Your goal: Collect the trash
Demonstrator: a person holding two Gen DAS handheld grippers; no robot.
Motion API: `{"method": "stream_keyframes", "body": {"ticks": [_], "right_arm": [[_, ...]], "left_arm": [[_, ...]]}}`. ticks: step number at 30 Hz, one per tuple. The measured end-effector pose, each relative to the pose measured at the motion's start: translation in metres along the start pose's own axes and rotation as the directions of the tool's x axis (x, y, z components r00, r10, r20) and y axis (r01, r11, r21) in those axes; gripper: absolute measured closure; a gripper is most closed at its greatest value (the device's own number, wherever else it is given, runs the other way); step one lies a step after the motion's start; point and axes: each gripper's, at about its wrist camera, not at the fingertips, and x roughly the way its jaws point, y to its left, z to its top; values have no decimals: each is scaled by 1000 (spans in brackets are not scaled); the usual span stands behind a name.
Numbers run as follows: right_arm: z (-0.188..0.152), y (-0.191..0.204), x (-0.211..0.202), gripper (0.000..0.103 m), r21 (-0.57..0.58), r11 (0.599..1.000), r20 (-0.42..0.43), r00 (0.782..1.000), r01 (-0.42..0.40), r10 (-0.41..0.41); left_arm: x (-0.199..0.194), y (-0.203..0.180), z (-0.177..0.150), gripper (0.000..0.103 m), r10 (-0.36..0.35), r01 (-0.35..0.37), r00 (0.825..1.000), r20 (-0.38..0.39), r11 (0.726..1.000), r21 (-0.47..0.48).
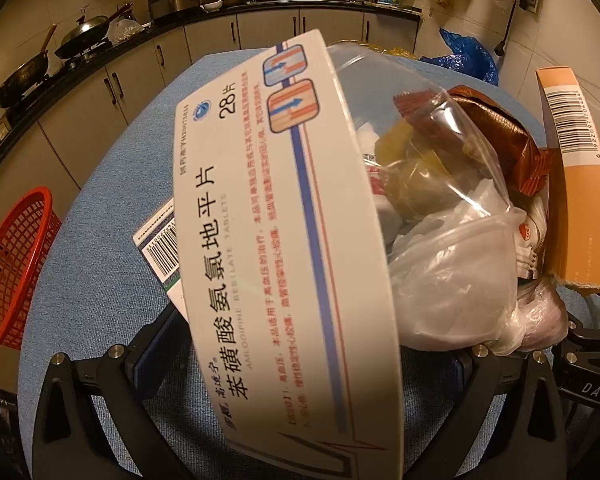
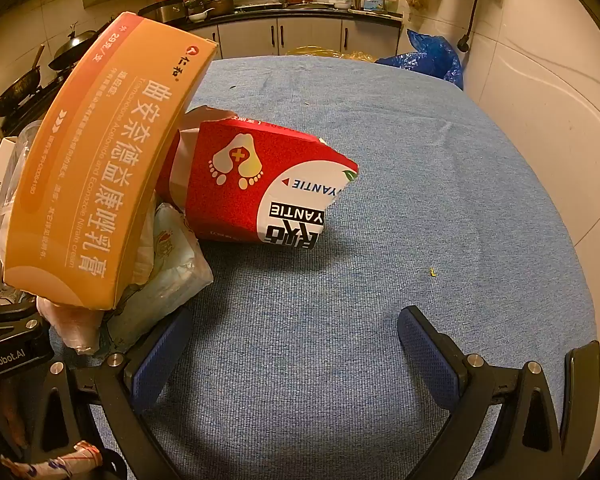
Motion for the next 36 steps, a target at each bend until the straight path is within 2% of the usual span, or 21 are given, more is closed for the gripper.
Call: {"method": "stream_keyframes", "body": {"ticks": [6, 8, 10, 13, 20, 24, 27, 29, 36], "right_arm": [[-1, 1, -1, 0, -3, 1000, -2, 1000, 4, -4], [3, -1, 0, 0, -18, 1000, -34, 999, -9, 8], [4, -2, -2, 0, -33, 999, -87, 996, -23, 20], [-1, -3, -17, 2, -7, 1000, -123, 992, 1, -2], [-15, 5, -113, 4, 40, 999, 2, 1000, 19, -19], [-12, 26, -160, 4, 53, 999, 75, 997, -8, 4], [-11, 48, -183, 4, 36, 998, 127, 991, -49, 44], [-6, 61, -195, 4, 8, 999, 162, 986, -36, 34], [5, 87, -220, 4, -62, 997, 198, 978, -50, 61]], "left_arm": [[-15, 7, -13, 0, -20, 21, 999, -28, 999, 49], [-24, 13, -21, 0, -29, 30, 999, -26, 998, 49], [-43, 22, -30, 0, -46, 46, 999, -6, 997, 59], [-73, 33, -37, 0, -63, 59, 997, 47, 995, 86], [-135, 48, -12, 0, -88, 64, 982, 167, 988, 142], [-174, 57, -1, 0, -112, 74, 964, 242, 984, 159], [-201, 65, 6, 0, -103, 62, 952, 287, 987, 148], [-210, 71, 12, 0, -101, 62, 948, 303, 989, 136], [-215, 98, 13, 0, -77, 50, 940, 332, 995, 91]]}}
